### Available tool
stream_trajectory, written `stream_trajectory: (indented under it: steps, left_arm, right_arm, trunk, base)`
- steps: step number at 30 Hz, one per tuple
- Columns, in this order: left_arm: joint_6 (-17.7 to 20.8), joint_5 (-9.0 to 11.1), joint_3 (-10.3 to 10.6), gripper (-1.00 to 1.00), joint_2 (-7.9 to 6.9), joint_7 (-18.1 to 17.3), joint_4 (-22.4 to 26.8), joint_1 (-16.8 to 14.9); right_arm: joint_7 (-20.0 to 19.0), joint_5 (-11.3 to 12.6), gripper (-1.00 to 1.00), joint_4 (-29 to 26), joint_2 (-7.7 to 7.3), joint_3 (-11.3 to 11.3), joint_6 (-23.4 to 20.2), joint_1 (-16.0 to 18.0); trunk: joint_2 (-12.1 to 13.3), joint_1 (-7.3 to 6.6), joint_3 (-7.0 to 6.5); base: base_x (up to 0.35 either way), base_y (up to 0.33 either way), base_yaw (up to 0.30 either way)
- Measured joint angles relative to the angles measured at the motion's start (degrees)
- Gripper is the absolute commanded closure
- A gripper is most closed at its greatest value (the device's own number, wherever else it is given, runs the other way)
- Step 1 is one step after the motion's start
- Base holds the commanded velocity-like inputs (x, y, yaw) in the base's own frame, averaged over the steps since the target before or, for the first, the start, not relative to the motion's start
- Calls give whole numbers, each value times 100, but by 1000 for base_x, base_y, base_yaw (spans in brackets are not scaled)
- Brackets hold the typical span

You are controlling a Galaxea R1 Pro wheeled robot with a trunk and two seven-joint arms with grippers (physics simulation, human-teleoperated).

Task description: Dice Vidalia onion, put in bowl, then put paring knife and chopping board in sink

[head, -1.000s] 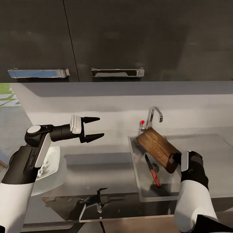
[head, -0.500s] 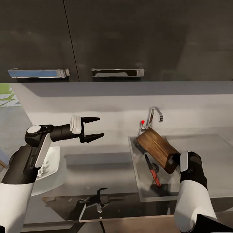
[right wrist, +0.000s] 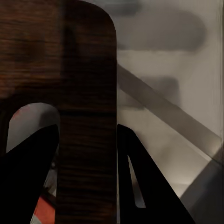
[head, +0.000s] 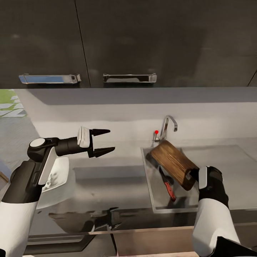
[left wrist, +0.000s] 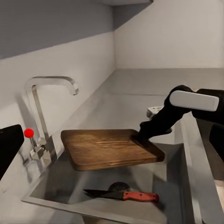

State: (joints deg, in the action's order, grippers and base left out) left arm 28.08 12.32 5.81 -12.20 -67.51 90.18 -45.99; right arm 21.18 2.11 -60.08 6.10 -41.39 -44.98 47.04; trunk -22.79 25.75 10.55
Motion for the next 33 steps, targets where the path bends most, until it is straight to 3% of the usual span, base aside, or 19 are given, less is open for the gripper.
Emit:
stream_trajectory:
  steps: [4,5,11,13,17,23,25,26,27,28,33]
  left_arm:
    - [0,-2,0,-100,-3,0,-2,0]
    - [-1,0,0,-100,-2,0,-1,0]
    - [0,0,0,-100,-4,0,0,-2]
    - [0,-1,0,-100,-4,0,0,-1]
    - [0,1,0,-100,-5,0,-1,0]
    - [0,0,0,-100,-3,0,-1,-1]
    - [0,0,0,-100,-4,0,-2,-1]
    - [-1,0,1,-100,-4,0,-4,-4]
    - [-1,2,0,-100,-4,0,-2,-3]
    - [0,0,0,-100,-5,0,-1,-3]
    - [0,1,0,-100,-4,0,-5,-1]
  right_arm:
    - [-2,94,100,-104,0,26,-11,0]
    - [81,399,100,-215,0,33,-10,2]
    - [1472,1603,100,-288,1,91,-22,-2]
    - [1680,1843,100,-287,1,144,-7,-1]
    - [2523,2528,100,-279,2,366,49,-1]
    - [2846,3175,100,-46,30,571,229,-2]
    - [2865,3356,100,69,42,688,368,-1]
    - [2892,3695,100,150,51,981,821,0]
    - [2903,3660,100,159,50,1039,940,3]
    - [2967,3810,100,198,52,1133,1011,-3]
    - [3494,4093,100,328,61,1290,1667,1]
  trunk:
    - [0,0,0]
    - [0,1,-1]
    - [1,0,1]
    - [0,0,0]
    - [0,0,0]
    - [1,0,1]
    - [1,0,0]
    - [2,1,0]
    - [-2,-1,-1]
    - [2,1,1]
    - [0,0,0]
  base:
    - [-3,0,0]
    - [0,0,0]
    - [0,0,0]
    - [0,0,0]
    - [0,0,0]
    - [0,0,0]
    - [0,0,0]
    - [0,0,0]
    - [0,0,0]
    - [0,0,0]
    - [0,0,0]
